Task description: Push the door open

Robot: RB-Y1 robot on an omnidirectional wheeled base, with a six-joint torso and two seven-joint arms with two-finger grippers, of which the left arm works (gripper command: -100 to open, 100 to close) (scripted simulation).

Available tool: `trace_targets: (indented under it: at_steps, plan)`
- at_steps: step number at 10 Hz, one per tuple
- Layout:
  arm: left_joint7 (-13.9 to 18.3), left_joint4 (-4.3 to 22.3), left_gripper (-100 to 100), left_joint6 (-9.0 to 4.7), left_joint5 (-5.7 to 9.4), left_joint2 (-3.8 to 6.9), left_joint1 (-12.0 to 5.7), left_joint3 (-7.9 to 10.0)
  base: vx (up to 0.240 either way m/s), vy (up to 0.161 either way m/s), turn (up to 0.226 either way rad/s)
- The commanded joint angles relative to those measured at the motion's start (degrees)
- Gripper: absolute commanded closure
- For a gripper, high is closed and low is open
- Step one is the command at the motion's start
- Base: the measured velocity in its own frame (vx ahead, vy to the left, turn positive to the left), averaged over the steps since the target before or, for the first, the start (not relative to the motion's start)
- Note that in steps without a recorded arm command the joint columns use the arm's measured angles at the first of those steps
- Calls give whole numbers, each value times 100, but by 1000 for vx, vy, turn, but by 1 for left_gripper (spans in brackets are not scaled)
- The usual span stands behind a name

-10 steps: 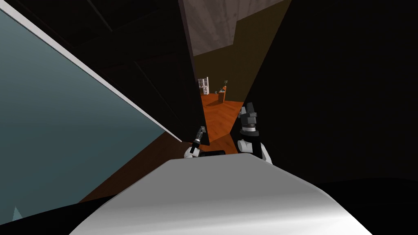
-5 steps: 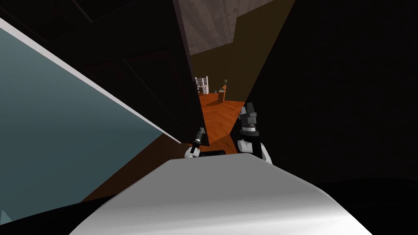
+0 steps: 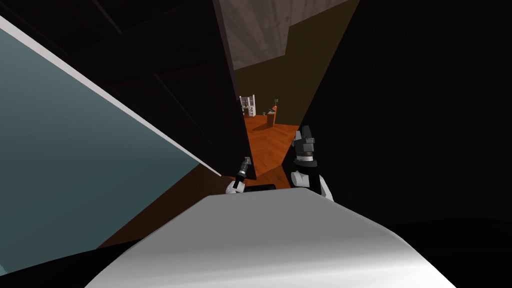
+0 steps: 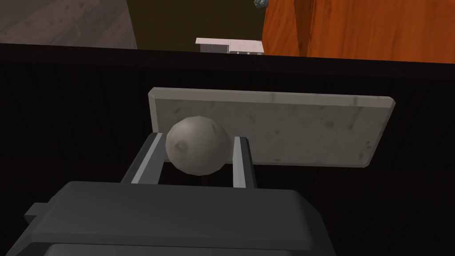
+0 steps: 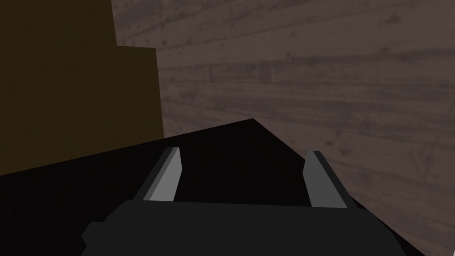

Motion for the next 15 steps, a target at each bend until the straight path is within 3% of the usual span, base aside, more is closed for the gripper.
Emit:
trace_targets:
  at_steps: [1, 4, 6, 7, 10, 13, 15]
  plan:
    - [-38, -13, 100, -4, 39, 59, -35, 78, 151, -40, 25]
    - [-103, -5, 100, -2, 90, 105, -45, 170, 168, -29, 39]
    - [-210, 8, 100, 2, 173, 156, -60, 324, 171, -30, 93]
    - [-180, 21, -100, 27, 174, 136, -72, 296, -44, -50, 107]
    - [-179, -13, -100, 64, 209, 105, -66, 325, -231, -80, 48]
    - [-179, -66, -100, 124, 264, -53, -54, 373, -246, -64, 86]
    - [-190, -71, -100, 96, 261, 48, -33, 378, -12, -22, -9]
